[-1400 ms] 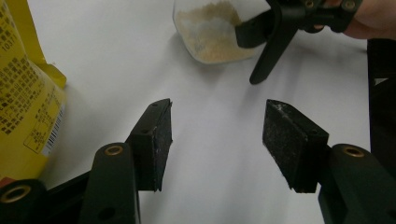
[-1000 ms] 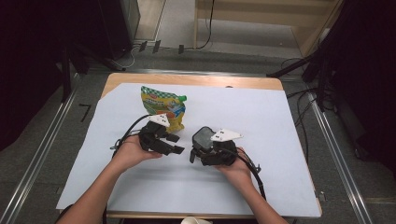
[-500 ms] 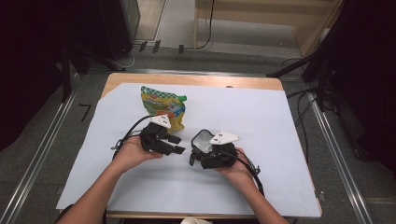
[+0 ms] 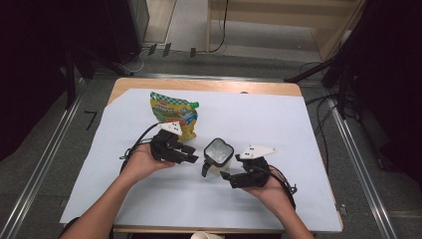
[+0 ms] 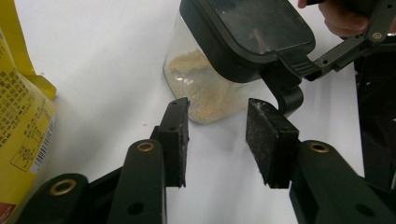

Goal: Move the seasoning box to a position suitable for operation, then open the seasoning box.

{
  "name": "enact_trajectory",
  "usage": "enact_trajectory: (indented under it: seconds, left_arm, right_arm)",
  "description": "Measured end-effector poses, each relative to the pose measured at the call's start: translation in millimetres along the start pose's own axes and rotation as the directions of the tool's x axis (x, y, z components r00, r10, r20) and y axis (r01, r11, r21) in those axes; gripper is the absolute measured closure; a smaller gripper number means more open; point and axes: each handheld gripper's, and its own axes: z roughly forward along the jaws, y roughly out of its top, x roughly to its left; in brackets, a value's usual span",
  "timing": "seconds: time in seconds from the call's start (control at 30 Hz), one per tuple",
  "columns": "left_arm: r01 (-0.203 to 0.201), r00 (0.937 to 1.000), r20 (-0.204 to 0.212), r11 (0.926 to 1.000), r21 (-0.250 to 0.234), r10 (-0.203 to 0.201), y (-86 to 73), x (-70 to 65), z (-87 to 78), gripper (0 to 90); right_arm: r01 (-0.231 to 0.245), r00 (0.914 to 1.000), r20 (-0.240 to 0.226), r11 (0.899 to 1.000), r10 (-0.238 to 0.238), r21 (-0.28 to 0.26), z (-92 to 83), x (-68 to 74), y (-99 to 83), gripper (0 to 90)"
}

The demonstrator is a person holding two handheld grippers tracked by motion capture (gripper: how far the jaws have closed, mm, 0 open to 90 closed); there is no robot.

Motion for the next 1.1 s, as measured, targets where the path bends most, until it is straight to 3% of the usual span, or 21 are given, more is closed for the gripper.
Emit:
enact_trajectory:
  seconds: [0.1, 0.2, 0.27, 0.4, 0.57, 0.67, 0.77, 0.9, 1.1]
  left_arm:
    - [-0.021, 0.9997, -0.014, 0.9997, 0.016, 0.021, 0.3, -2.6, 1.3, 63.0]
    - [0.014, 0.9999, -0.004, 0.9999, 0.004, -0.014, 3.1, -5.2, 2.9, 68.6]
    - [0.025, 0.9994, -0.024, 0.9997, 0.002, -0.025, 5.1, -5.8, 3.5, 77.8]
    - [0.023, 0.9992, -0.032, 0.9996, 0.017, -0.023, 8.1, -5.6, 6.5, 86.5]
    - [0.019, 0.9988, -0.045, 0.9993, 0.032, -0.018, 10.7, -5.1, 13.4, 87.6]
    - [0.032, 0.9985, -0.046, 0.9988, 0.038, -0.03, 11.4, -3.5, 19.0, 87.2]
    - [0.032, 0.998, -0.056, 0.9988, 0.037, -0.03, 11.3, -3.6, 21.8, 87.3]
    - [0.03, 0.998, -0.056, 0.9991, 0.029, -0.028, 11.3, -2.9, 21.0, 87.0]
    - [0.011, 0.9972, -0.074, 0.9984, 0.055, -0.007, 11.1, -6.3, 25.8, 87.5]
  right_arm:
    - [0.006, 0.9999, -0.013, 1.0, -0.007, -0.009, -8.6, -0.4, -2.6, 35.6]
    - [0.011, 0.9999, -0.011, 1.0, -0.011, -0.017, -13.5, -1.6, -2.2, 45.8]
    - [0.004, 1.0, -0.003, 1.0, -0.004, -0.027, -16.1, -3.2, -1.4, 53.8]
    - [-0.028, 0.9996, 0.003, 0.999, 0.029, -0.018, -16.5, -9.2, -3.1, 66.0]
    - [-0.093, 0.9956, 0.012, 0.996, 0.093, -0.015, -17.8, -14.8, -5.5, 80.8]
    - [-0.139, 0.9902, 0.006, 0.99, 0.139, -0.01, -16.8, -16.3, -4.3, 84.5]
    - [-0.119, 0.9928, 0.017, 0.993, 0.119, -0.009, -14.8, -15.4, -3.7, 90.0]
    - [-0.097, 0.9945, 0.039, 0.995, 0.097, -0.021, -13.6, -12.5, -0.9, 90.0]
    - [-0.09, 0.9947, 0.047, 0.996, 0.091, -0.023, -9.9, -11.9, 1.6, 90.0]
